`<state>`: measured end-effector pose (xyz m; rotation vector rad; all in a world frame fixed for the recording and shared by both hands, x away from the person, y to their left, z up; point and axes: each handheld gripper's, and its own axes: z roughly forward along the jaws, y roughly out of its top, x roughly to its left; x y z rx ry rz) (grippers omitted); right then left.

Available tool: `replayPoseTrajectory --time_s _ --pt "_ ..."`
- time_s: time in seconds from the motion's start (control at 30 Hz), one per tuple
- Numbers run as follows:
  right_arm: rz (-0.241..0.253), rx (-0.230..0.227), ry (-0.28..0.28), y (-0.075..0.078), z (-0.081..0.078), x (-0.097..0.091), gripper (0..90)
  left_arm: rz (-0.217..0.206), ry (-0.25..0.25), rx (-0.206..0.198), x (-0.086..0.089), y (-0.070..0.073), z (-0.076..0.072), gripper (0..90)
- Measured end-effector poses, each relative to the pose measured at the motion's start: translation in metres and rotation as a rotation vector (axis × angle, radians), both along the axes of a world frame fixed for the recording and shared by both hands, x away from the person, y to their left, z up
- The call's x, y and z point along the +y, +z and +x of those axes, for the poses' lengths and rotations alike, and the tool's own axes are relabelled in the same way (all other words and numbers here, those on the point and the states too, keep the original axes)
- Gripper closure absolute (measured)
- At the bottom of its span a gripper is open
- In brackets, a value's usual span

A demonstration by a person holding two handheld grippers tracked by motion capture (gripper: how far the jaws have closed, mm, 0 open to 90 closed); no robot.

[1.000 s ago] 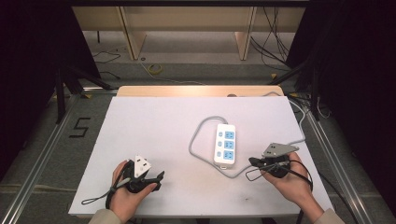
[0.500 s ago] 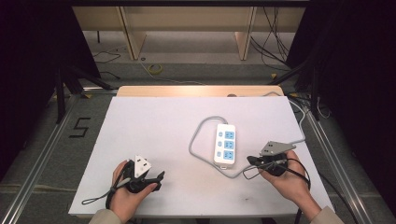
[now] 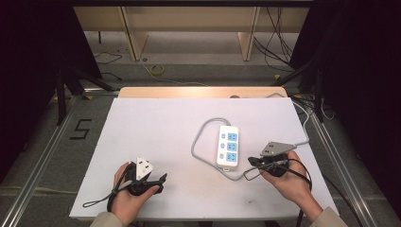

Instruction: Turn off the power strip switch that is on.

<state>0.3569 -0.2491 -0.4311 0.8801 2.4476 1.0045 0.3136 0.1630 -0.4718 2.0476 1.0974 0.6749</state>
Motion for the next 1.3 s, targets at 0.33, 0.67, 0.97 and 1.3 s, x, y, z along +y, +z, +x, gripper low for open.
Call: replayPoseTrajectory --time_s 0.33,0.67,0.97,1.3 --pt "-0.006 0.003 -0.001 0.001 0.004 0.003 90.0 0.000 0.000 0.001 0.000 0.000 0.000 21.8" --pt "-0.014 0.001 0.000 0.003 0.008 0.006 90.0 -0.002 0.001 0.001 0.000 0.000 0.000 21.8" --pt "-0.018 0.008 0.000 0.003 0.011 0.009 90.0 0.002 -0.001 0.000 0.000 0.000 0.000 21.8" --pt "-0.027 0.018 0.002 0.003 0.014 0.012 90.0 0.001 0.000 0.001 0.000 -0.001 0.000 21.8"
